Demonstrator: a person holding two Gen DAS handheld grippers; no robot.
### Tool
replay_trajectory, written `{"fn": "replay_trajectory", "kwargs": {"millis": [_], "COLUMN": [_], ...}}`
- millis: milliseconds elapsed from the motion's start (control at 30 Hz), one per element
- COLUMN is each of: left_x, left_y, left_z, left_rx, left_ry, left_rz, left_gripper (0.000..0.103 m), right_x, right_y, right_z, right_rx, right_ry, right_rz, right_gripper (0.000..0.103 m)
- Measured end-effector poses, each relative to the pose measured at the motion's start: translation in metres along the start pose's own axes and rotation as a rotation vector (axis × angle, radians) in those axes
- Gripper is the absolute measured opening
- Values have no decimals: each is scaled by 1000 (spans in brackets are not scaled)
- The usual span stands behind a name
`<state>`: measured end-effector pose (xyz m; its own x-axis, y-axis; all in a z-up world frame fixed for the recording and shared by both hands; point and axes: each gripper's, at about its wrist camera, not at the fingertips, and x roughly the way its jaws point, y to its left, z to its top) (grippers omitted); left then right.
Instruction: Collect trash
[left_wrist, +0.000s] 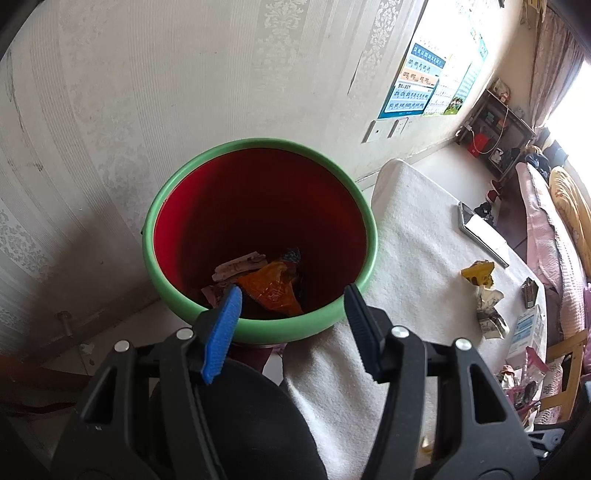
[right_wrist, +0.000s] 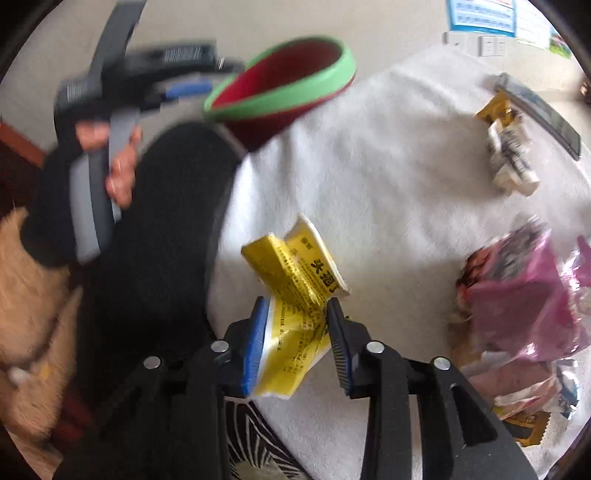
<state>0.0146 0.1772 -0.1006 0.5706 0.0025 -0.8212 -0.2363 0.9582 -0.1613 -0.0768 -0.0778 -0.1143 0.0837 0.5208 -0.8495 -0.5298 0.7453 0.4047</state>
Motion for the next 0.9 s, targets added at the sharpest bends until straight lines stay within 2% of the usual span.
{"fn": "replay_trajectory", "kwargs": {"millis": [100, 233, 367, 500, 533, 567, 600, 667, 800, 900], "left_x": [2, 3, 5, 7, 8, 8, 8, 8, 7, 8], "left_y": [-3, -8, -14, -20, -21, -23, -24, -27, -29, -32], "left_z": [0, -1, -2, -4, -4, -5, -6, -7, -8, -10], "left_rx": [9, 24, 34, 48, 52, 56, 60, 68, 77, 83], "left_ry": [6, 8, 13, 20, 21, 21, 22, 21, 18, 23], "left_rz": [4, 8, 7, 2, 0, -1, -2, -6, -21, -28], "left_gripper": [55, 55, 55, 55, 55, 55, 55, 59, 60, 60], "right_x": [-20, -33, -32, -25, -24, -25, -27, -38, -62, -60], "right_y": [-11, -25, -33, -42, -42, -44, -45, -52, -76, -100], "right_z": [13, 26, 34, 44, 44, 43, 42, 45, 55, 72], "right_rx": [45, 90, 130, 159, 166, 173, 183, 208, 281, 331], "right_ry": [-87, -158, -182, -169, -170, -177, -191, -238, -319, -303], "right_rz": [-5, -15, 19, 5, 3, 1, -2, 4, -46, -137], "right_gripper": [32, 33, 34, 35, 38, 50, 56, 58, 58, 59]}}
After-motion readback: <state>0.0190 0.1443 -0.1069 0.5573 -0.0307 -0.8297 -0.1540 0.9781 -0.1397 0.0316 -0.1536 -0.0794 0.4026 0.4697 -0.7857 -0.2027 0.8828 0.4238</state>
